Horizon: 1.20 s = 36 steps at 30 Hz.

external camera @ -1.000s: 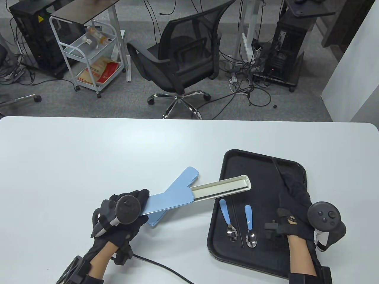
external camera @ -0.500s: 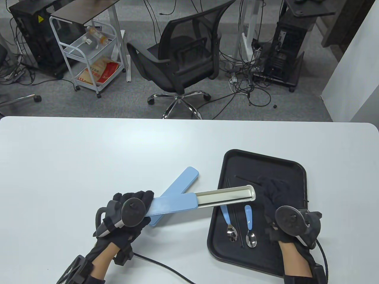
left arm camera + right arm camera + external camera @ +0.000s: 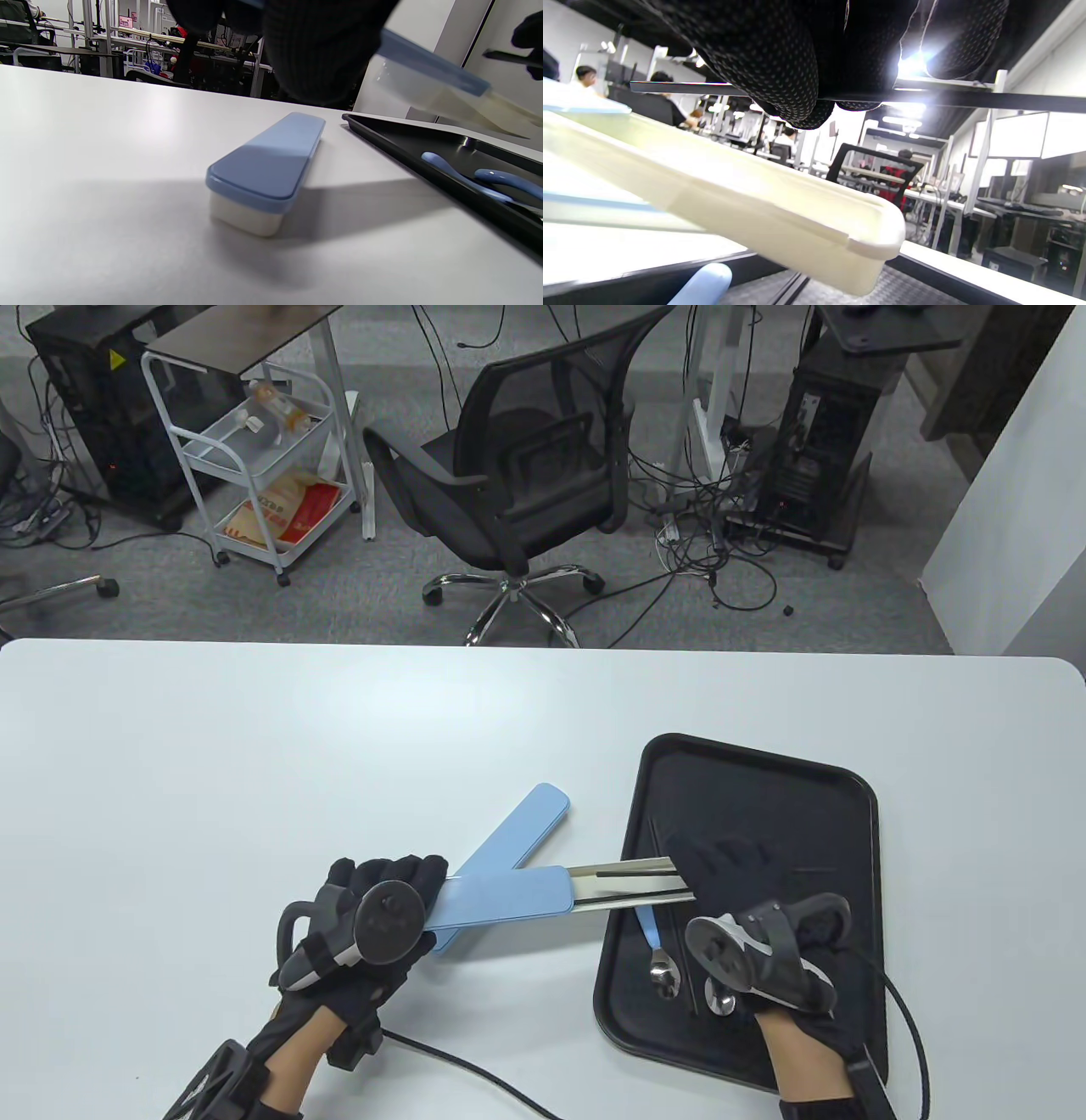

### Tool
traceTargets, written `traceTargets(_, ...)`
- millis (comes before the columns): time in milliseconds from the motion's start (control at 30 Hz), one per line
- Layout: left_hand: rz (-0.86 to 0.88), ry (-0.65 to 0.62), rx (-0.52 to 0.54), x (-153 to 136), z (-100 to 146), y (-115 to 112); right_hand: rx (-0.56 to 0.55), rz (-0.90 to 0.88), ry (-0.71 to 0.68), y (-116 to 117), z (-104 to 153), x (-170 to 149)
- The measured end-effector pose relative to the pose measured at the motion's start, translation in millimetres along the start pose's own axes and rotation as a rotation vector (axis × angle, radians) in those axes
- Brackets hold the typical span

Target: Slide to open lunch boxes and place utensils

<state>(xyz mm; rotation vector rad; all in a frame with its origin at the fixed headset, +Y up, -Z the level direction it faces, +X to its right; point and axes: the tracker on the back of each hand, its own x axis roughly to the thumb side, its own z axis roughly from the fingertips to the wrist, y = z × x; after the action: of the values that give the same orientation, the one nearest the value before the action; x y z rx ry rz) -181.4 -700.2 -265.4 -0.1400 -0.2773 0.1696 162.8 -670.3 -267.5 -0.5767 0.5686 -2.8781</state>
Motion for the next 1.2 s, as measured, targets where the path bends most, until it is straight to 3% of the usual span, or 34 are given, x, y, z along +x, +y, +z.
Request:
traceTargets(467,-0.024,-0.032,-0.003,12.1,1.8,-0.9,0.143,0.081,-0.095,9.8,-8.4,32.5)
traceTargets(900,-0.016,-0.051,-0.039,25.3,4.5,-4.3,0.118,0.045,-0.189,2.0,-8.0,63.9)
traceTargets(1200,0.009,-0.043,-0.054,24.0,3.3,-6.1,0.092,0.009,-0.173,1.4,-5.7,58.1)
